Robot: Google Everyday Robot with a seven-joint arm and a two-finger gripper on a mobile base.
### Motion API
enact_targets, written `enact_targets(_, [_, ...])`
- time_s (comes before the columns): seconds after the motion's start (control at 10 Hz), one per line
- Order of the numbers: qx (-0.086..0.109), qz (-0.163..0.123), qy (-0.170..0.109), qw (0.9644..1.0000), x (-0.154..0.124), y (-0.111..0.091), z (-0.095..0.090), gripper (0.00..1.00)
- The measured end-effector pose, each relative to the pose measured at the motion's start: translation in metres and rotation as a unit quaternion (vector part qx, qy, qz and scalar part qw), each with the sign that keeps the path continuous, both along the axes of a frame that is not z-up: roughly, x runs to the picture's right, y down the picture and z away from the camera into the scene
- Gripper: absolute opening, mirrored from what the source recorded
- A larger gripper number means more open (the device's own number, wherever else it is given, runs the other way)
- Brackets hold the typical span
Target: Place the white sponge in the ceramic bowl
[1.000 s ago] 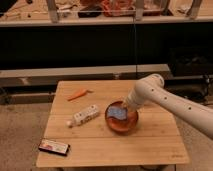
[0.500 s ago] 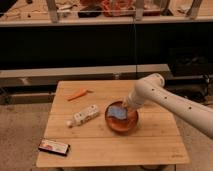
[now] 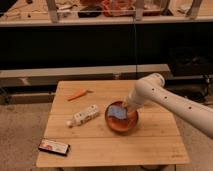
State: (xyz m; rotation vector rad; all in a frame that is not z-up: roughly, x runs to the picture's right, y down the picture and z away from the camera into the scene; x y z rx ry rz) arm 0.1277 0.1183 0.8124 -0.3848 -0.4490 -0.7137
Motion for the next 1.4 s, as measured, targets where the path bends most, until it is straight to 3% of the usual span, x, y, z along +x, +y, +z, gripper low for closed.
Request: enact_targets(1.4, [-0.003, 0.012, 0.008, 0.9999, 0.0007, -0.0013, 0.0036, 0.04])
